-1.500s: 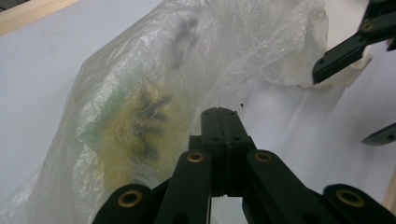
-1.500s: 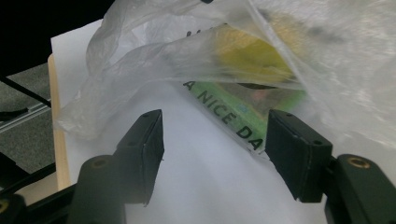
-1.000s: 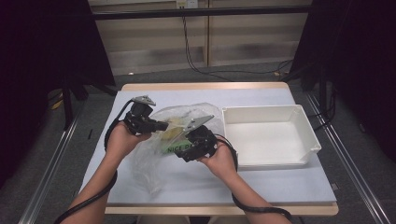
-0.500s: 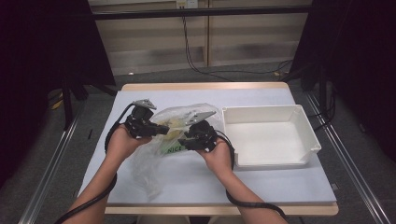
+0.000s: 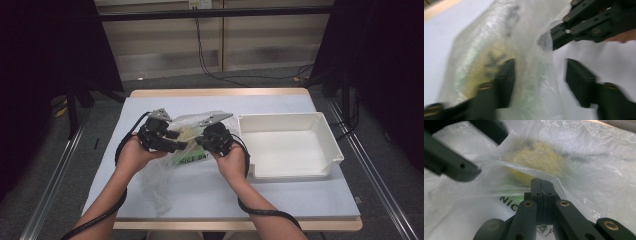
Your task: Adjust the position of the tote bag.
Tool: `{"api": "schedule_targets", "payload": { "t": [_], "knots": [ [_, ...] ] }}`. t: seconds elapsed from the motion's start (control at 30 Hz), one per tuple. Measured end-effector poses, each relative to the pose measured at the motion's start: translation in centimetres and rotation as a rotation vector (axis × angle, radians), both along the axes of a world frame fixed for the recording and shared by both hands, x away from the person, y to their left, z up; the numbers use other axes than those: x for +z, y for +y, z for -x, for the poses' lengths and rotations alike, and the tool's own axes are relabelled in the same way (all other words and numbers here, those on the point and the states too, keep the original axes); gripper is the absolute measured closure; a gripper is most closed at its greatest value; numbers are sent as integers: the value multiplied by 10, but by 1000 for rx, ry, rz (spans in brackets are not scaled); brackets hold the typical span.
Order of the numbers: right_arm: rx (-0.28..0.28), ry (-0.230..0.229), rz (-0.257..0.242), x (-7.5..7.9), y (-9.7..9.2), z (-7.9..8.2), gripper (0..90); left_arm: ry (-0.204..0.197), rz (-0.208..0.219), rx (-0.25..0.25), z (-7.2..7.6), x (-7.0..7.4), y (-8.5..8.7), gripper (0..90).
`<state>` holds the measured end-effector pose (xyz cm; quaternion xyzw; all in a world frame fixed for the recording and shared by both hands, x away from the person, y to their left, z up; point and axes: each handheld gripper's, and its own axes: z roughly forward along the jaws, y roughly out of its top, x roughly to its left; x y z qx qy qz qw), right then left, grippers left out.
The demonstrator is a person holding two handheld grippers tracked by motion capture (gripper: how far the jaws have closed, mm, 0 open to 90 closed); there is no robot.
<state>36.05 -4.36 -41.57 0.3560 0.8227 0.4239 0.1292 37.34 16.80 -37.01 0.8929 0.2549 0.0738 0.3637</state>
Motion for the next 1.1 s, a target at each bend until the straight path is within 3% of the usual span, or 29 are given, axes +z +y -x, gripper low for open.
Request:
{"api": "schedule_targets", "payload": {
  "t": [0.03, 0.1, 0.13, 0.23, 0.33, 0.37, 0.4, 0.43, 0.5, 0.57, 0.6, 0.7, 0.73, 0.77, 0.83, 0.87, 0.9, 0.97, 1.1],
  "knots": [
    [0, 0, 0, 0, 0, 0, 900, 0, 0, 0, 0, 0, 0, 350],
    [-4, -13, -10, 2, 0, -1, 900, -41, -63, -6, -2, -3, -3, 257],
    [-2, -10, -15, 3, 1, -1, 900, -43, -83, -4, -4, -4, -4, 226],
    [3, -14, -28, 6, 2, -1, 900, -55, -102, 23, -10, -9, -5, 179],
    [7, -14, -34, 8, 3, -2, 900, -42, -117, 26, -14, -12, -3, 260],
    [8, -12, -35, 8, 3, -2, 900, -35, -89, 48, -15, -15, -4, 344],
    [7, -14, -32, 8, 3, -2, 900, -29, -106, 42, -17, -14, -1, 422],
    [9, -12, -30, 9, 3, -3, 900, -18, -101, 77, -17, -14, -1, 467],
    [16, -4, -30, 8, 4, -2, 885, 14, -81, 82, -19, -13, 1, 665],
    [35, 11, -21, 4, 5, -1, 846, 50, -87, 99, -21, -11, 2, 797],
    [41, 17, -15, 2, 6, -1, 826, 54, -56, 108, -21, -11, 1, 837],
    [45, 33, 15, -9, 10, 1, 692, 76, -39, 107, -22, -10, 1, 883],
    [45, 33, 15, -9, 10, 1, 692, 76, -39, 107, -22, -10, 1, 885],
    [49, 55, 25, -19, 13, 1, 608, 90, -39, 107, -21, -9, 1, 891],
    [51, 66, 47, -26, 17, 0, 525, 92, -45, 90, -22, -9, 4, 892],
    [51, 66, 47, -26, 17, 0, 525, 92, -45, 90, -22, -9, 4, 894],
    [38, 63, 78, -33, 21, 1, 450, 100, -23, 104, -21, -10, 4, 894],
    [27, 50, 108, -38, 25, 0, 385, 109, -14, 110, -21, -11, 4, 894],
    [-8, 28, 139, -46, 31, -3, 305, 111, -18, 90, -21, -9, 6, 893]
  ]
}}
